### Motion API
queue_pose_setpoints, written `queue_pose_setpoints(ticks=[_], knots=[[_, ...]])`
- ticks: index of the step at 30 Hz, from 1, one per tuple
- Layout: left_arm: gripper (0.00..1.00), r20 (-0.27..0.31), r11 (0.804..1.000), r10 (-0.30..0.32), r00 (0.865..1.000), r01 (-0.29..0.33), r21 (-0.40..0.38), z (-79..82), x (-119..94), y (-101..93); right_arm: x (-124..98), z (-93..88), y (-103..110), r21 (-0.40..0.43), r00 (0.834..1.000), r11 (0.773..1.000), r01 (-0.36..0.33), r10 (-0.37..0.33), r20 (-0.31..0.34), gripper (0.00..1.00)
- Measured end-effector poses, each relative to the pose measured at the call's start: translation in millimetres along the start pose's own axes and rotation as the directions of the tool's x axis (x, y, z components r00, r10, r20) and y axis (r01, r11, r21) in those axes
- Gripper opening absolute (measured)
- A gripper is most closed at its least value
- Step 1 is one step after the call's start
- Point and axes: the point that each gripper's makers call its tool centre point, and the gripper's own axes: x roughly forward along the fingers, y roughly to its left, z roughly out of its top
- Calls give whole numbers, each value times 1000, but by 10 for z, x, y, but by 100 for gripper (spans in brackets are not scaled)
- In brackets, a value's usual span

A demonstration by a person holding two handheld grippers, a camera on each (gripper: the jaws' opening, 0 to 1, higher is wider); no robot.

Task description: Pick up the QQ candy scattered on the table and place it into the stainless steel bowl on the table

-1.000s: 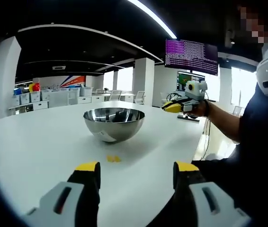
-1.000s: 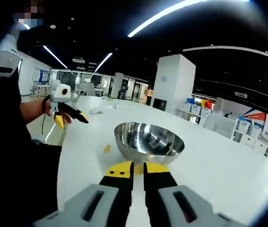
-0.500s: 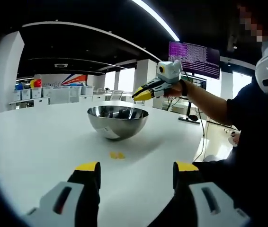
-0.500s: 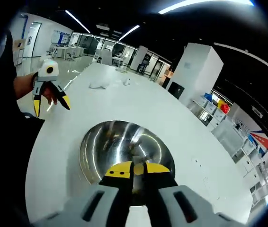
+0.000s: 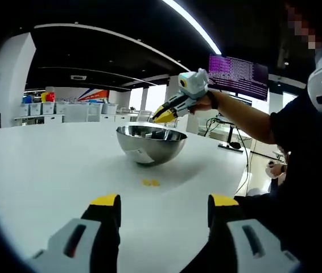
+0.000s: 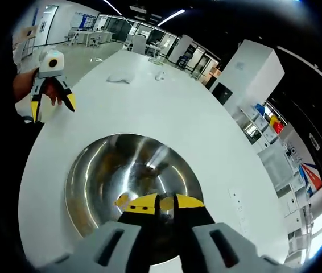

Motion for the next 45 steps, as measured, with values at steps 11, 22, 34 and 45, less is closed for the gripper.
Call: queue_pose_setpoints(ticks=[11, 22, 34, 45], knots=[[62, 13, 1000, 6, 1000, -6, 4, 24, -60, -12, -110, 94, 81, -14, 1000, 1000, -6, 6, 12, 20], [62, 24, 999, 3, 1000, -4, 34, 141, -89, -82, -562, 158, 131, 15, 996, 999, 31, -32, 77, 20], [61, 32, 998, 20, 999, -22, 67, 265, -191, -128, -1329, -156, 579, 270, 947, 958, 100, -175, 271, 20], [61, 10, 997, 8, 1000, -9, 77, 214, -166, -236, -1564, -452, 1217, 484, 859, 872, 70, -299, 415, 20]])
